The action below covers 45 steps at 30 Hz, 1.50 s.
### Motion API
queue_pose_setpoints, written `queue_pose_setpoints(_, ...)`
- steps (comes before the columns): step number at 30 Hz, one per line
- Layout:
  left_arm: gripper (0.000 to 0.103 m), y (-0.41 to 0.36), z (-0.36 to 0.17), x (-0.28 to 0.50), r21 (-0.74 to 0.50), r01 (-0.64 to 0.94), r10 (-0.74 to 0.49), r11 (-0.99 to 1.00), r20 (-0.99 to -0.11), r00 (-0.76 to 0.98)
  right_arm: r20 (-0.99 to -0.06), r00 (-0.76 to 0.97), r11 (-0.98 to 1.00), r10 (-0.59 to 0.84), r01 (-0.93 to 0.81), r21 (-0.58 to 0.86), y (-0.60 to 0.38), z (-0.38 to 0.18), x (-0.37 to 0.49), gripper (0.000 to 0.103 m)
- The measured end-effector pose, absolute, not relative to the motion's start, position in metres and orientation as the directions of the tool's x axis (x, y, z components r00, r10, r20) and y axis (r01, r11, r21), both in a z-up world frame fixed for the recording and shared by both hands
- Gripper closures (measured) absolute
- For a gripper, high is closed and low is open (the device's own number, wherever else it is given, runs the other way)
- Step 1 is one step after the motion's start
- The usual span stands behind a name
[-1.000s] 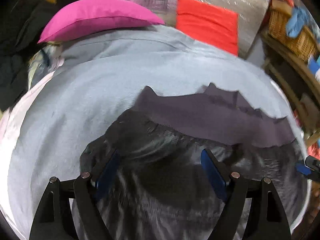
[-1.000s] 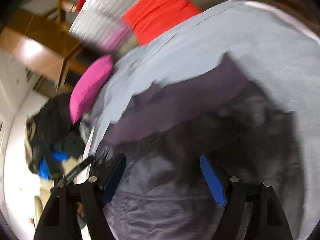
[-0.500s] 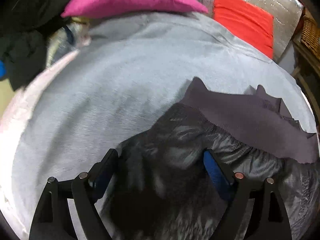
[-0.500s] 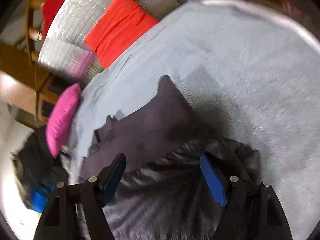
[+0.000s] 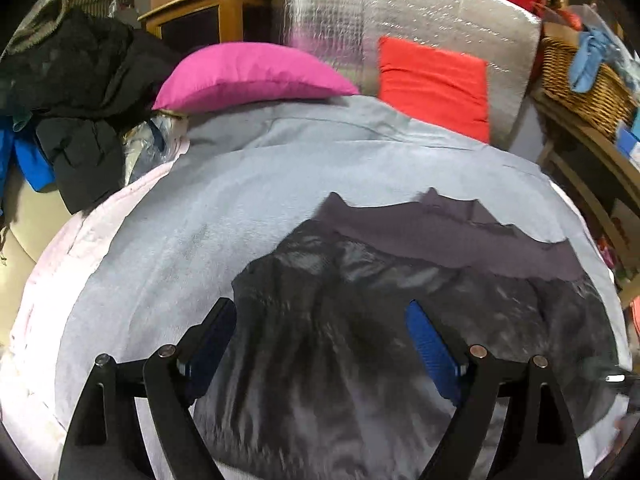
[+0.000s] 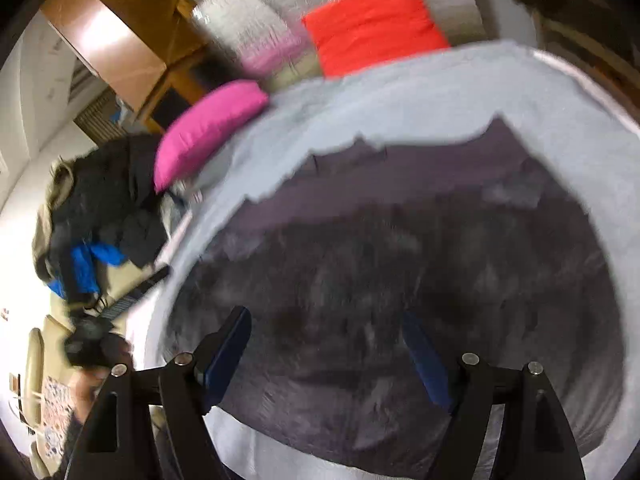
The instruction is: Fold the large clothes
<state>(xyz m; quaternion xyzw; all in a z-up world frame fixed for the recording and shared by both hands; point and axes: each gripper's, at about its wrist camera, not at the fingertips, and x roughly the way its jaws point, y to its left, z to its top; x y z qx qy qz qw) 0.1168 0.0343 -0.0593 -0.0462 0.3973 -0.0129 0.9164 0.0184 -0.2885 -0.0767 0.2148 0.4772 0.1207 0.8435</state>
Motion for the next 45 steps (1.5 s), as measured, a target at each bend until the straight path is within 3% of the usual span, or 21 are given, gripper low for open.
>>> queue_pose_setpoints(3,0.015,0.034,-0.052,0.097,-0.096,-0.002,-0.067,0.995,-0.717,0.694,-0.763,0.514,0.872,0.393,0.054,0.486,-0.294,-0.092,0.015,0.022)
queue_pose_setpoints(9,0.015,0.036,-0.032,0.059,-0.123,-0.012,-0.073,0.992,-0.663,0.745,-0.722,0.633,0.947,0.28,-0.062,0.314,-0.264,-0.026,-0.023,0.022)
queue_pose_setpoints(12,0.012,0.03,-0.024,0.038,-0.107,-0.012,-0.062,0.994,-0.656,0.752,-0.663,0.722,0.975,0.196,-0.075,0.207,-0.247,0.002,-0.066,0.009)
queue_pose_setpoints(13,0.007,0.027,-0.023,0.032,-0.112,-0.01,-0.066,0.994,-0.653,0.754,-0.655,0.735,0.981,0.174,-0.068,0.183,-0.245,0.006,-0.074,0.001)
queue_pose_setpoints(18,0.005,0.017,-0.03,0.004,-0.182,0.019,-0.138,0.983,-0.665,0.734,-0.648,0.761,0.996,0.024,0.041,0.085,-0.239,0.001,-0.126,0.0)
queue_pose_setpoints(24,0.005,-0.003,-0.029,-0.017,-0.127,0.054,-0.126,0.99,-0.671,0.731,-0.645,0.751,0.989,-0.142,0.128,-0.068,-0.237,-0.003,-0.143,0.0)
queue_pose_setpoints(45,0.0,-0.016,-0.023,-0.021,-0.053,0.088,-0.101,0.995,-0.662,0.742,-0.63,0.758,0.985,-0.169,0.155,-0.078,-0.238,-0.001,-0.133,0.0)
